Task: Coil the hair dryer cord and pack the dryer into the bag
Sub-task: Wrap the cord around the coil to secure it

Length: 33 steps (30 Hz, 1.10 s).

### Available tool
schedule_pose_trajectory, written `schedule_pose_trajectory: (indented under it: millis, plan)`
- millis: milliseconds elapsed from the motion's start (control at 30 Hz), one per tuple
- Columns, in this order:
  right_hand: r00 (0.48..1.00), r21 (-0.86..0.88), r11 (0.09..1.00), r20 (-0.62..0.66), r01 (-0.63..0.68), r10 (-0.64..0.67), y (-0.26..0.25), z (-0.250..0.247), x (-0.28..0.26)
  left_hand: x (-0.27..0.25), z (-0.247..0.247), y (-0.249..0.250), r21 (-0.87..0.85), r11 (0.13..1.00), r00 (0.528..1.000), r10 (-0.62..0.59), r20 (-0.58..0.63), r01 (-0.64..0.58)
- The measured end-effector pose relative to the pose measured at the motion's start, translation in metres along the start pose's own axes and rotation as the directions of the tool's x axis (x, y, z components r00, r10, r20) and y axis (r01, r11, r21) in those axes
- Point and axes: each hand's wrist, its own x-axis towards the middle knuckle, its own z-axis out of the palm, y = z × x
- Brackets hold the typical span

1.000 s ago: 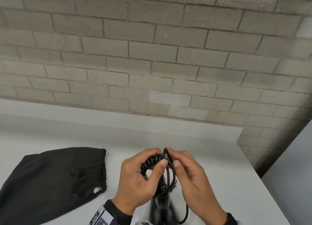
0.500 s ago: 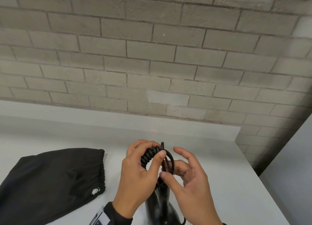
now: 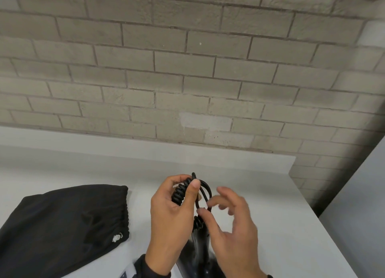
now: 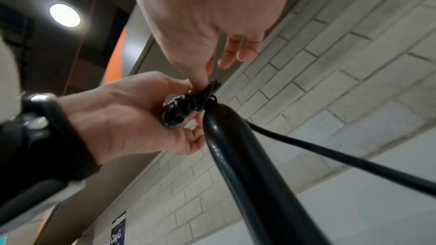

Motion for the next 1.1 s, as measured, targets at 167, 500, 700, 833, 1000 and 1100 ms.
schedule_pose_trajectory:
  millis: [167, 500, 700, 833, 1000, 1100]
  plan:
    - [0.998, -0.076, 0.997, 0.067, -0.008, 0.013, -0.010, 0.009, -0.006, -0.003, 0.003, -0.003, 0.007, 0.997, 0.994, 0.071, -0.084, -0.071]
    - [0.802, 0.225, 0.781, 0.314, -0.583, 0.508, -0.037, -0.019, 0.019, -0.007, 0.007, -0.016, 0.162, 0.935, 0.942, 0.328, -0.065, -0.315]
    - [0.593, 0.474, 0.359, 0.584, -0.804, 0.555, -0.033, -0.050, 0.039, -0.001, 0.001, -0.020, 0.278, 0.846, 0.885, 0.463, 0.043, -0.456]
    - [0.537, 0.524, 0.168, 0.710, -0.835, 0.455, -0.038, -0.059, 0.051, -0.002, 0.001, -0.021, 0.270, 0.835, 0.877, 0.466, 0.117, -0.480]
    - [0.416, 0.507, -0.293, 0.851, -0.811, 0.321, -0.029, -0.067, 0.061, 0.005, -0.001, -0.022, 0.265, 0.818, 0.860, 0.481, 0.170, -0.510]
    - [0.547, 0.625, -0.216, 0.770, -0.750, 0.327, -0.026, -0.070, 0.055, 0.012, -0.004, -0.022, 0.265, 0.849, 0.889, 0.439, 0.128, -0.457]
